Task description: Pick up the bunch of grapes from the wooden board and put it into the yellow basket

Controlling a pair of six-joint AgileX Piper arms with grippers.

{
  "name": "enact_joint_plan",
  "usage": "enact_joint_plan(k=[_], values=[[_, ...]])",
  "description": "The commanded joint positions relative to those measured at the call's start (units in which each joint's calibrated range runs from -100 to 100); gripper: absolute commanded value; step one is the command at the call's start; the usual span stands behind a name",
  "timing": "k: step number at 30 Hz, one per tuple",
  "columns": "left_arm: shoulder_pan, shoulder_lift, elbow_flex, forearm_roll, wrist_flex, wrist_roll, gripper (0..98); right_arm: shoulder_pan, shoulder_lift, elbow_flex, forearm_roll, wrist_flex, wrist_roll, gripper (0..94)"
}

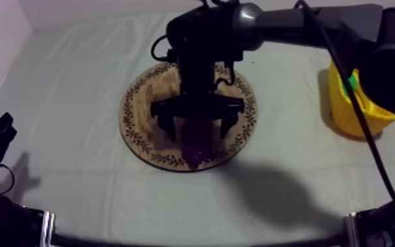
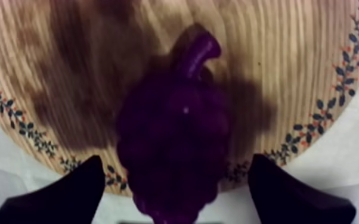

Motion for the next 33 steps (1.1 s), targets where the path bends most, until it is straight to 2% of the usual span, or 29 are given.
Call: enact_joint_plan(k=[1, 7, 22, 33], values=[[0.02, 0.02, -0.04, 0.01, 0.0, -0.01, 0.0, 0.07, 0.78, -0.58, -0.09, 0.0, 0.01, 68.0], [0.02, 0.02, -0.04, 0.01, 0.0, -0.01, 0.0, 0.14, 2.68, -2.0, -0.62, -0.19, 0.35, 64.8], [0.02, 0.02, -0.04, 0.01, 0.0, -0.01, 0.0, 0.72, 3.57, -0.13, -1.21, -2.54, 1.15, 44.5], [0.02, 0.02, -0.04, 0.01, 0.0, -0.01, 0.0, 0.5, -2.38, 1.96, -0.39, -2.05, 1.61, 41.0]])
